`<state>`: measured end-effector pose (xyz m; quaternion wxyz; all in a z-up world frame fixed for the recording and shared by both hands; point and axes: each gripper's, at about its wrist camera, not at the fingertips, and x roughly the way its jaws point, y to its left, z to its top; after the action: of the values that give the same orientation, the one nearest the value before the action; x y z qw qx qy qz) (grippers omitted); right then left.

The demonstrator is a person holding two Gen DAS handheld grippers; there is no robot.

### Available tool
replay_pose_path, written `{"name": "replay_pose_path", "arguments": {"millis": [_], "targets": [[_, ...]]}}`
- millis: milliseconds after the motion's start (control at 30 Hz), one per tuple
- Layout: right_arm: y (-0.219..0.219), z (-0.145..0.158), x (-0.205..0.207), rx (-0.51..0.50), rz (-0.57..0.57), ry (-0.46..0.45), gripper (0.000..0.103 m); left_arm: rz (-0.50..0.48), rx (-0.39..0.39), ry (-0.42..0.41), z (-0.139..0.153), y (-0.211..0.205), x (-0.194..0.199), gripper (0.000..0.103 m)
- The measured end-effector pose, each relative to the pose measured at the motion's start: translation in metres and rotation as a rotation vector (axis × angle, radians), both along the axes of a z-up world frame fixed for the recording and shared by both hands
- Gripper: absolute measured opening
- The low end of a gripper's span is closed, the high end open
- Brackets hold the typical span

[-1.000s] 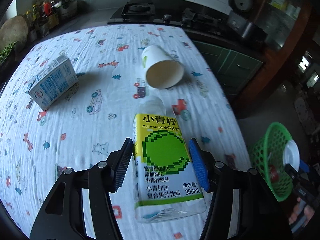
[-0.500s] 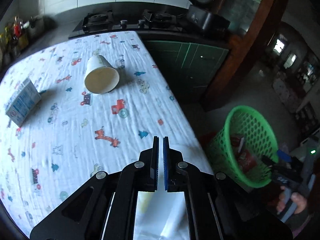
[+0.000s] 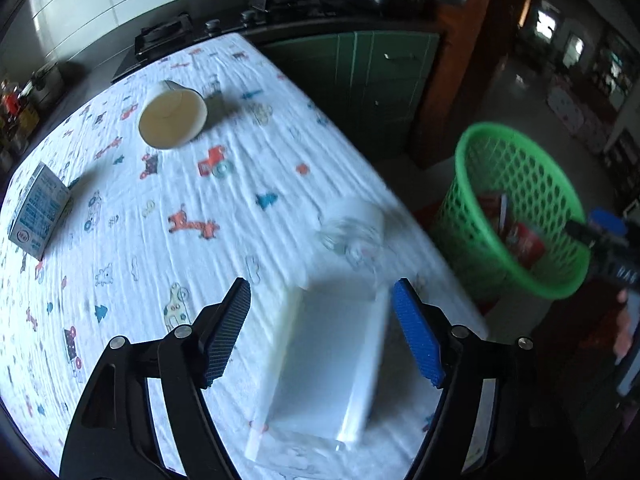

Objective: Collect trash
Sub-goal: 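Carry the yellow-green bottle over the basket with the left gripper and open it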

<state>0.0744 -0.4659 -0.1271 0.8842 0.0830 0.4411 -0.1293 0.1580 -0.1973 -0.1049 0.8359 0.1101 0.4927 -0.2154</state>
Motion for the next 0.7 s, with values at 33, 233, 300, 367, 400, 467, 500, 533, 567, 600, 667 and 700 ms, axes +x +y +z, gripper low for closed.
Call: {"name": "replay_pose_path", "arguments": {"millis": [33, 233, 300, 367, 400, 467, 500, 533, 567, 600, 667, 700], "targets": [[0.001, 0.000, -0.001, 0.001, 0.001, -0.001, 0.091, -0.012, 0.016, 0.007, -0.004, -0.001, -0.002, 0.073], [0.001, 0.001, -0.005, 0.005, -0.003, -0.003, 0.091, -0.043, 0.025, 0.021, -0.011, -0.004, -0.004, 0.056], [0.002, 0.002, -0.009, 0.007, -0.007, -0.006, 0.091, -0.042, 0.011, 0.024, -0.009, -0.006, -0.005, 0.056], [0.003, 0.004, -0.014, 0.007, -0.011, -0.012, 0.091, -0.055, -0.014, 0.016, -0.002, -0.012, -0.005, 0.055], [0.003, 0.005, -0.016, 0.006, -0.012, -0.013, 0.091, -0.067, -0.026, 0.002, 0.004, -0.017, -0.006, 0.055], [0.002, 0.008, -0.021, 0.004, -0.014, -0.019, 0.091, -0.096, -0.057, -0.006, 0.014, -0.030, -0.006, 0.055], [0.001, 0.009, -0.023, 0.000, -0.016, -0.020, 0.091, -0.116, -0.074, -0.011, 0.020, -0.039, -0.006, 0.055], [0.001, 0.011, -0.027, -0.004, -0.020, -0.022, 0.091, -0.130, -0.084, -0.016, 0.024, -0.046, -0.006, 0.055], [-0.001, 0.012, -0.029, -0.005, -0.024, -0.025, 0.091, -0.149, -0.101, -0.022, 0.029, -0.056, -0.006, 0.055], [-0.002, 0.014, -0.033, -0.006, -0.030, -0.028, 0.091, -0.167, -0.118, -0.025, 0.033, -0.066, -0.007, 0.055], [-0.005, 0.017, -0.041, -0.009, -0.045, -0.034, 0.091, -0.209, -0.145, -0.033, 0.041, -0.091, -0.008, 0.055], [-0.007, 0.018, -0.044, -0.009, -0.050, -0.036, 0.091, -0.234, -0.154, -0.043, 0.044, -0.107, -0.008, 0.055]]}}
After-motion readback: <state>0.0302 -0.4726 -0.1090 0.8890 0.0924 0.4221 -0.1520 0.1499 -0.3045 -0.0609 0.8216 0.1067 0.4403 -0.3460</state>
